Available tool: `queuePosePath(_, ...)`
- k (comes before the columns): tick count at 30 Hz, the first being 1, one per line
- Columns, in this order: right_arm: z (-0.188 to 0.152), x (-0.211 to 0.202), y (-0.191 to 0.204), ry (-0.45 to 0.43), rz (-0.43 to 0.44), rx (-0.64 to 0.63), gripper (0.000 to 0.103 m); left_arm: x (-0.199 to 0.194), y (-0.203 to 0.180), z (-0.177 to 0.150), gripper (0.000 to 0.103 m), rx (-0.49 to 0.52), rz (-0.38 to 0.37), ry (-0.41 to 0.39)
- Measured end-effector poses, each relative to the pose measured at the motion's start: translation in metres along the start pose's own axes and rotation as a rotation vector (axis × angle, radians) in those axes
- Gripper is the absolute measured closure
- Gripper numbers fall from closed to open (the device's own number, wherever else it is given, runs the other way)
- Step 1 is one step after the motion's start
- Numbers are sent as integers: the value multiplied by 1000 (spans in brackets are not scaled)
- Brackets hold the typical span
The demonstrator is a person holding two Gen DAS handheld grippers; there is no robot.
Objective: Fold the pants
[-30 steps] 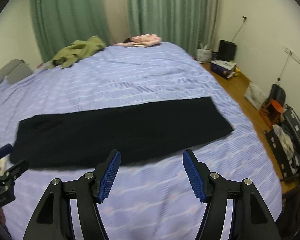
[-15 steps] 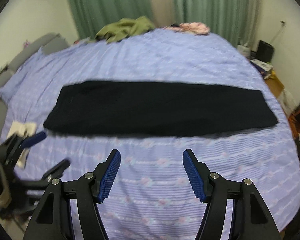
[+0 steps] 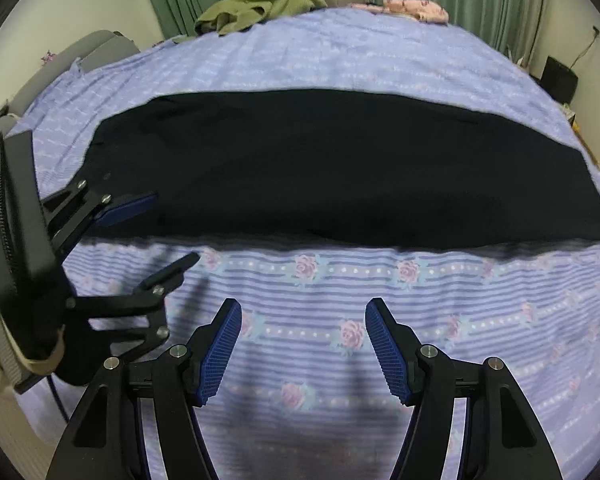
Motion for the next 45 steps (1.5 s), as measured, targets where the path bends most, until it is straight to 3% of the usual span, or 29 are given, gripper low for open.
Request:
queuePosePath(4, 7, 19, -5, 15, 28, 13, 39, 20, 2, 10, 75, 58, -21, 7)
queuePosePath(5, 8, 22, -4, 14, 29, 11, 39, 19, 5, 13, 78, 44, -49, 5)
queuePosePath(9, 24, 23, -7, -10, 70, 26, 40, 20, 47, 19, 80, -149, -238, -12)
queuePosePath(16, 60, 22, -3, -68, 182, 52, 40, 46, 92, 29, 80, -269, -406, -18)
queuePosePath(20, 71, 28, 9, -60, 260, 42, 40, 72, 111, 23, 78, -403, -567, 13)
queuePosePath(24, 82, 46, 23, -41, 298, 43, 43, 96, 129, 14, 72, -533, -647, 40)
queuePosePath(29, 96, 60, 41, -45, 343, 8, 44, 115, 139, 12, 65, -568, -638, 60)
queuePosePath(34, 90, 80, 61, 52, 461, 44, 48, 125, 148, 8, 65, -602, -626, 61)
queuePosePath(41, 82, 116, 86, 111, 485, 73, 50, 126, 151, 9, 61, -588, -594, 72)
queuePosePath(43, 84, 120, 86, 123, 503, 104, 67, 120, 153, 7, 59, -596, -564, 69)
queuePosePath(45, 85, 119, 83, 137, 527, 152, 87, 107, 162, 2, 61, -576, -477, 79)
Point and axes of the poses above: each gripper's, at about its wrist camera, not at the fingertips, and x roughly the way its jaws point, y to its left, z to its top, the point moved 7 cm from there along x, roughly the way its jaws point, and after that the axes turned 12 degrees about x, right-handed, at the moved point
